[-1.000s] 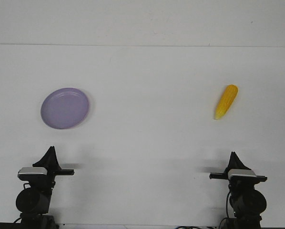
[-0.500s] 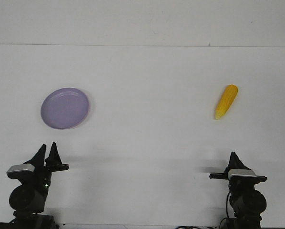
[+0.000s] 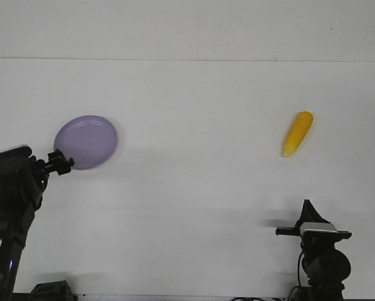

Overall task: Place corn on plate with both arms
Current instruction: 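Reach the left gripper forward to the rim of the lavender plate, then drag the lavender plate with the left gripper toward the table center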

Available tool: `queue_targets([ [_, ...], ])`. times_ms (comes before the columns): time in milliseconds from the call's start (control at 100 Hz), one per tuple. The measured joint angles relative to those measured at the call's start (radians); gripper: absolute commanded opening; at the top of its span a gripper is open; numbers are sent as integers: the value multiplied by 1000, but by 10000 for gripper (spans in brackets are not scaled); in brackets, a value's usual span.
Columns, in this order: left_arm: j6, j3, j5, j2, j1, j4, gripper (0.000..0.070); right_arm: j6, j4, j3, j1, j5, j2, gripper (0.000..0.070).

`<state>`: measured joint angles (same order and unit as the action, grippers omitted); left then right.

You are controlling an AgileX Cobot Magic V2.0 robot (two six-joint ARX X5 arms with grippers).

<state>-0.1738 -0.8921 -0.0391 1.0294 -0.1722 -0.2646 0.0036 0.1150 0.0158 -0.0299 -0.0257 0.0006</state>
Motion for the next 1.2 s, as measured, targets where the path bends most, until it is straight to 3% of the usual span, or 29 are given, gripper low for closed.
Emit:
queue_targets([
  [190, 3, -133, 123, 344, -123, 2, 417, 0, 0, 0, 0, 0, 0, 18],
  [390, 3, -217, 197, 583, -151, 21, 418, 0, 0, 0, 0, 0, 0, 18],
  [620, -10, -218, 215, 694, -150, 94, 413, 0, 0, 0, 0, 0, 0, 18],
  [660, -17, -218, 217, 703, -150, 103, 385, 0, 0, 0, 0, 0, 0, 18],
  [790, -32, -218, 221, 704, -145, 126, 167, 0, 0, 0, 0, 0, 0, 18],
  [830, -35, -218, 221, 704, -142, 126, 131, 0, 0, 0, 0, 0, 0, 18],
  [930, -48, -218, 221, 704, -129, 121, 113, 0, 0, 0, 0, 0, 0, 18],
  [990, -54, -218, 221, 704, -124, 122, 0, 0, 0, 0, 0, 0, 0, 18],
  [1110, -65, -218, 225, 704, -125, 123, 9, 0, 0, 0, 0, 0, 0, 18],
  [1200, -73, -218, 275, 694, -127, 105, 9, 0, 0, 0, 0, 0, 0, 18],
])
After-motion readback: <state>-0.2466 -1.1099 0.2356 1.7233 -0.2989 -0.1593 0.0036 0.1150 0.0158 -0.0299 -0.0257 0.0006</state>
